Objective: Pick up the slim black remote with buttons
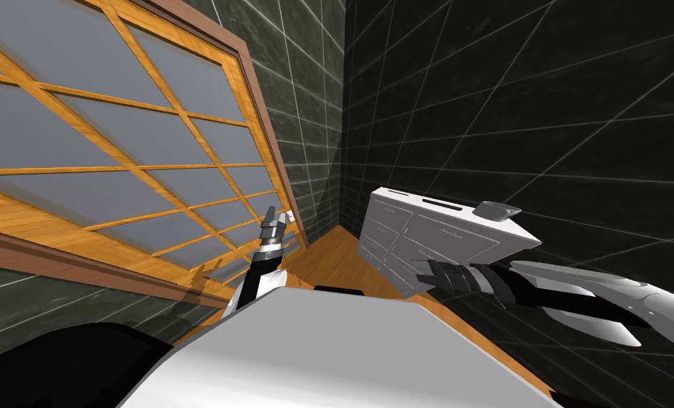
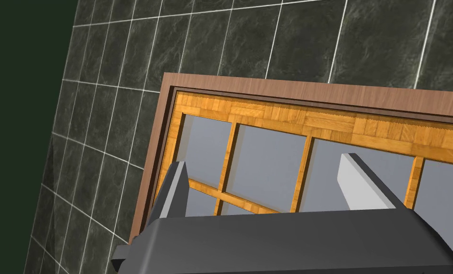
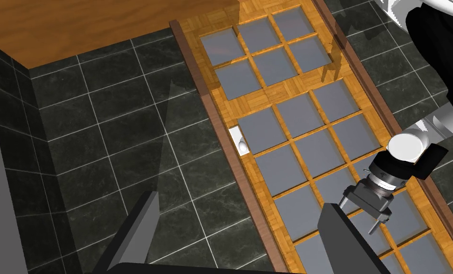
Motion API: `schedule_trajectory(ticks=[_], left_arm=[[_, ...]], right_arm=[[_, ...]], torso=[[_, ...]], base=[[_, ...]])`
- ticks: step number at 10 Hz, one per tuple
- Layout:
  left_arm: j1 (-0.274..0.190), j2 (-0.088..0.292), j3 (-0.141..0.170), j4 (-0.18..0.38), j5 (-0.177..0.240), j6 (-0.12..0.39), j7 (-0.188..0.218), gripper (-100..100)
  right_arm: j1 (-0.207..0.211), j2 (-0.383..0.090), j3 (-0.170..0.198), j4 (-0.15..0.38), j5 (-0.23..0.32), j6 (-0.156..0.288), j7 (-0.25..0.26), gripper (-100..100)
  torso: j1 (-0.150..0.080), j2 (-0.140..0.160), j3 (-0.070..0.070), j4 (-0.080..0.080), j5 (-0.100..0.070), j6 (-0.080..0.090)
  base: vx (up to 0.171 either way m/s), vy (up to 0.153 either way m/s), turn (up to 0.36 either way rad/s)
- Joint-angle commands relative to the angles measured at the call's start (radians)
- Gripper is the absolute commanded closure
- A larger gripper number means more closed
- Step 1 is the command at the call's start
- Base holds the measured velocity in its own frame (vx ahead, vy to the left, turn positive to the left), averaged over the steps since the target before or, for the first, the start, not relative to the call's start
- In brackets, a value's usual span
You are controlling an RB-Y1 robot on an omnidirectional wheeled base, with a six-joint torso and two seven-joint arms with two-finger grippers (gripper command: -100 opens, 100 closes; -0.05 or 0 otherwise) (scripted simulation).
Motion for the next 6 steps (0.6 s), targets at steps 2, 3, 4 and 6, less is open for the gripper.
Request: schedule_trajectory(ticks=[2, 3, 4, 6], left_arm=[[0.0, 0.0, 0.0, 0.0, 0.0, 0.0, 0.0, 0], [0.0, 0.0, 0.0, 0.0, 0.0, 0.0, 0.0, 0], [0.0, 0.0, 0.0, 0.0, 0.0, 0.0, 0.0, 0], [0.0, 0.0, 0.0, 0.0, 0.0, 0.0, 0.0, 0]], right_arm=[[-0.047, -0.081, 0.061, 0.05, 0.018, -0.035, 0.003, -100], [-0.047, -0.11, 0.061, 0.05, 0.018, -0.035, 0.003, -100], [-0.047, -0.136, 0.061, 0.05, 0.018, -0.035, 0.003, -100], [-0.075, -0.191, 0.101, 0.078, 0.027, -0.055, 0.005, -100]], torso=[[-0.001, 0.0, 0.0, 0.0, 0.0, 0.001], [-0.001, 0.0, 0.0, 0.0, 0.0, 0.001], [-0.001, 0.0, 0.0, 0.0, 0.0, 0.001], [-0.001, -0.001, 0.0, 0.0, 0.0, 0.001]], base=[[-0.007, -0.01, 0.167], [0.0, -0.016, 0.105], [0.002, -0.009, -0.004], [0.011, -0.011, 0.159]])
